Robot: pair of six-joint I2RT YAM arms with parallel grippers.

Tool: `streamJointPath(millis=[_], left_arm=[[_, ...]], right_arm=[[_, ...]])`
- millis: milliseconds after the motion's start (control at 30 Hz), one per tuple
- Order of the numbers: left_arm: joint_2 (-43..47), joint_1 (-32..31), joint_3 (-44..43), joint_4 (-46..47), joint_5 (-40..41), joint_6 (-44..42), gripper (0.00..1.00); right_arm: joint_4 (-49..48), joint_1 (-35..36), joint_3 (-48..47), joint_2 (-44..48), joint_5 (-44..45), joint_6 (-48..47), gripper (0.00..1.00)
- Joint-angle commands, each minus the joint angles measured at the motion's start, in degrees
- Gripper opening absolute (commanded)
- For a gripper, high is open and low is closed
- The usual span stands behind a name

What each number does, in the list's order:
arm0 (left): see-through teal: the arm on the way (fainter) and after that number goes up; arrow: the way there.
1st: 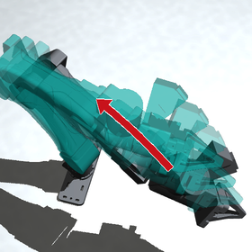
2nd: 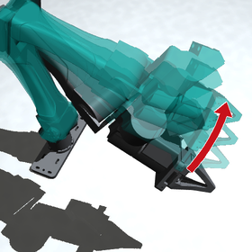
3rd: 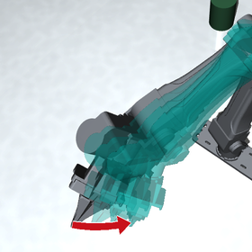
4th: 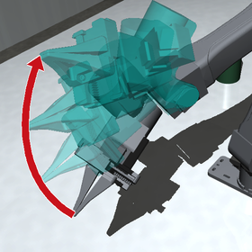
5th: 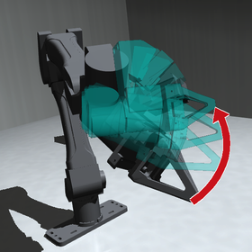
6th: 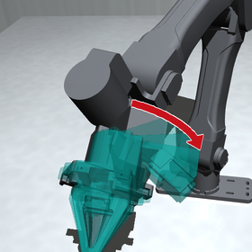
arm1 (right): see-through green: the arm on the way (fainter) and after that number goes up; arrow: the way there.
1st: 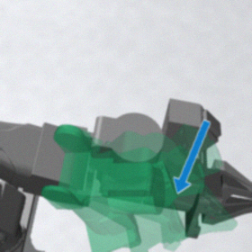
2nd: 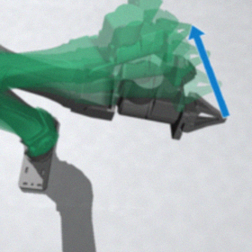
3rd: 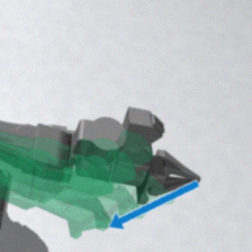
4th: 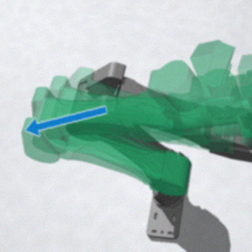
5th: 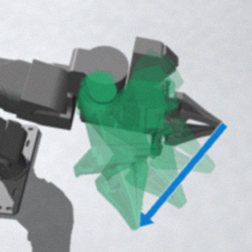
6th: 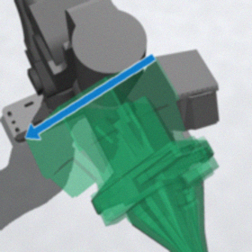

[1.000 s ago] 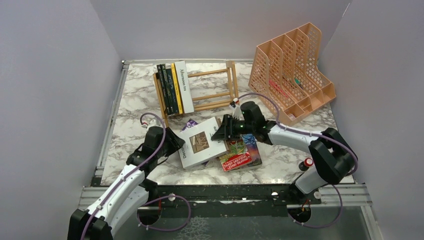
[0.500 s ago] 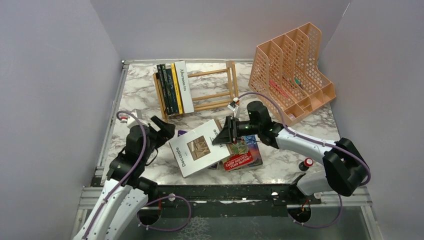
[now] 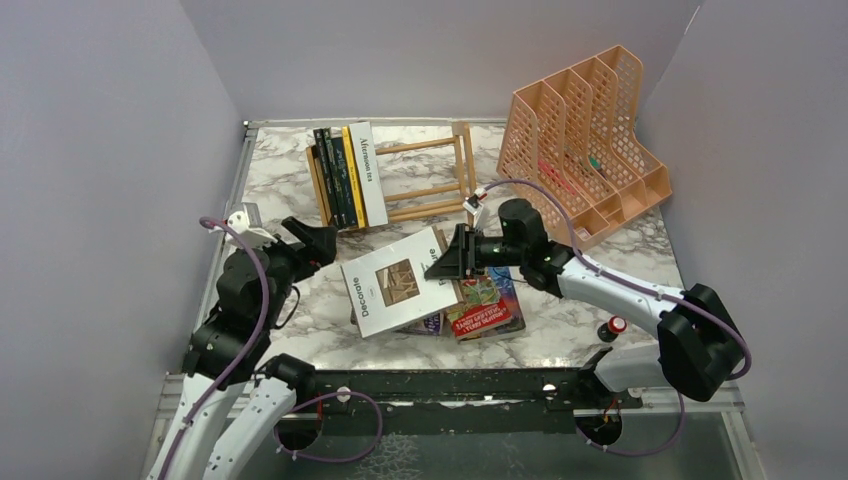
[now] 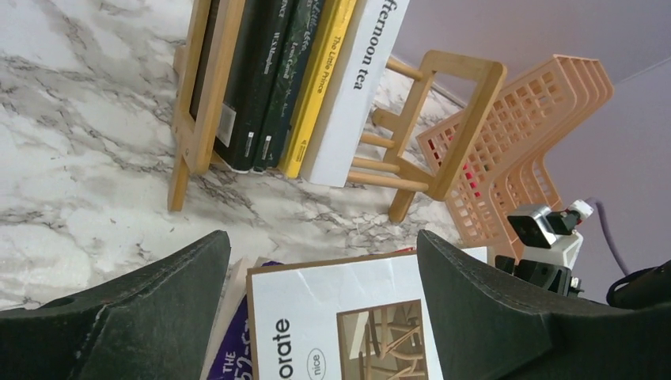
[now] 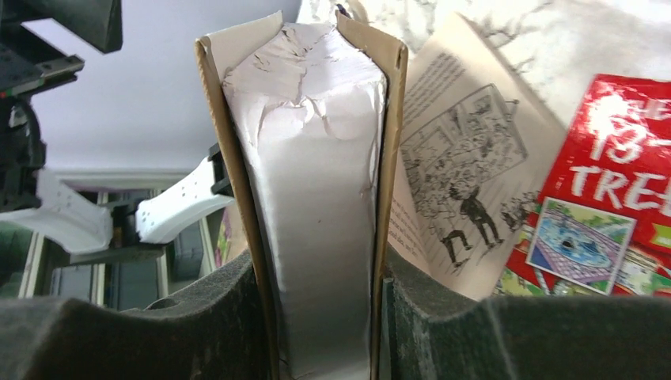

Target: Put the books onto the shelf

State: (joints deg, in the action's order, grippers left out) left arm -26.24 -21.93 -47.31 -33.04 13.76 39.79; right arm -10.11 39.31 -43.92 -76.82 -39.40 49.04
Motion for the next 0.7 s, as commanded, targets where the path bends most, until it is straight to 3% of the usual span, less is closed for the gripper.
streamJointPath(millis=[0,167,400,667], left_arm=[[-1.32,-0.21,2.48,-3.58,-0.03,4.51,0.88],[-4.30,-0.21,8.76,-3.04,-6.81,11.29,0.90],[-9.80,-0.21,19.81,7.73,-19.81,14.30,0.93],[-15.37,-0.20,25.44,15.47,-24.78,13.15,0.92]], right_arm=[[2.59,-0.20,-1.82,1.23,7.79,-1.03,0.26],[6.26,-0.14,0.67,0.89,14.84,-1.46,0.43],[10.01,-0.20,4.44,-1.52,21.40,0.92,0.52],[9.00,-0.20,8.75,-0.46,23.14,2.26,0.70]])
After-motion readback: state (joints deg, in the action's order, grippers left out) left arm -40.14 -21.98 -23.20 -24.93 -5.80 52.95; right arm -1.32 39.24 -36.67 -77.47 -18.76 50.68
